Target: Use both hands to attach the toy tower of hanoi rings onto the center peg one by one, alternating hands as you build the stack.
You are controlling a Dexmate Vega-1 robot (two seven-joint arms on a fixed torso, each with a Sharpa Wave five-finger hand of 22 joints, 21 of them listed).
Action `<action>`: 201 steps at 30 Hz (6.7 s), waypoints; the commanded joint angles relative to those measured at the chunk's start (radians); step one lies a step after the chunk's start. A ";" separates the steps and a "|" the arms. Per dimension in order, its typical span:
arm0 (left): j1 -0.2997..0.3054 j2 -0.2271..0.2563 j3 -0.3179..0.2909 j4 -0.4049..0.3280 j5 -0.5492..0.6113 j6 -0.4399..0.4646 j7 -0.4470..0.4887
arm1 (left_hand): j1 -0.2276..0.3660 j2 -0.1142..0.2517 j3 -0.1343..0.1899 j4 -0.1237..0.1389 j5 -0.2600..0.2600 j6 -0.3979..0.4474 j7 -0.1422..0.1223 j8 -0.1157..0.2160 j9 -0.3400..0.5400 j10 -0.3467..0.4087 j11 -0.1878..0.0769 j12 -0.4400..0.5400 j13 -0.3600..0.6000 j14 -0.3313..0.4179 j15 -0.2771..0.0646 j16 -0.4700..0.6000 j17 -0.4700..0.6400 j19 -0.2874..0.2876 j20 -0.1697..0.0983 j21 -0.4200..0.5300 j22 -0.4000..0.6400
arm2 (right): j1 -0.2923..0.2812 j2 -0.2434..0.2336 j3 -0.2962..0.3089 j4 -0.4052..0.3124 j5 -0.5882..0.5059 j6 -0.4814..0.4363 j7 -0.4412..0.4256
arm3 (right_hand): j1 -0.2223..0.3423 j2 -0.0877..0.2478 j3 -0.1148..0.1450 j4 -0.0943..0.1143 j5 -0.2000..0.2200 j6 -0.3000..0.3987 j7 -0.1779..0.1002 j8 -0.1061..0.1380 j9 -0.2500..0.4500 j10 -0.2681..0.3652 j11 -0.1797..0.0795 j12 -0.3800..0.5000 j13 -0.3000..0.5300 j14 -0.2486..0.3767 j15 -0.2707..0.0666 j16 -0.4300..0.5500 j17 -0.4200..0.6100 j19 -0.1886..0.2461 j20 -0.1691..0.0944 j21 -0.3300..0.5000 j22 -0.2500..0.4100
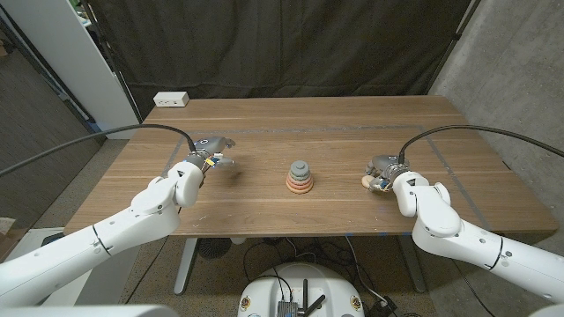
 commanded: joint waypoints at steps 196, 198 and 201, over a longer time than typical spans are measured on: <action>0.105 0.066 -0.121 0.024 -0.084 -0.138 0.093 | 0.040 0.048 0.082 -0.013 -0.015 0.025 -0.006 0.000 0.005 0.048 -0.010 0.013 0.028 -0.007 -0.063 -0.009 0.037 -0.010 -0.100 0.011 0.008 | 0.286 0.350 -0.033 0.071 -0.265 0.605 0.429 | -0.033 0.052 0.083 -0.006 0.010 0.115 0.009 -0.013 0.002 0.059 -0.014 -0.018 0.038 0.005 0.003 0.064 -0.004 0.030 -0.001 0.011 0.006; 0.105 0.069 -0.121 0.028 -0.086 -0.146 0.095 | 0.040 0.048 0.082 -0.013 -0.016 0.024 -0.006 0.000 0.005 0.048 -0.012 0.013 0.029 -0.005 -0.063 -0.008 0.039 -0.010 -0.099 0.011 0.008 | 0.286 0.350 -0.033 0.072 -0.267 0.604 0.434 | -0.033 0.052 0.084 -0.006 0.010 0.114 0.010 -0.014 0.002 0.060 -0.013 -0.018 0.039 0.007 0.003 0.066 -0.002 0.029 -0.001 0.010 0.006; 0.103 0.070 -0.121 0.031 -0.087 -0.154 0.097 | 0.038 0.049 0.083 -0.012 -0.016 0.024 -0.006 0.000 0.005 0.048 -0.009 0.013 0.029 -0.008 -0.063 -0.009 0.039 -0.011 -0.099 0.011 0.008 | 0.283 0.350 -0.031 0.071 -0.269 0.603 0.435 | -0.035 0.052 0.085 -0.006 0.011 0.114 0.009 -0.014 0.003 0.060 -0.013 -0.020 0.038 0.008 0.003 0.068 0.000 0.029 -0.001 0.009 0.004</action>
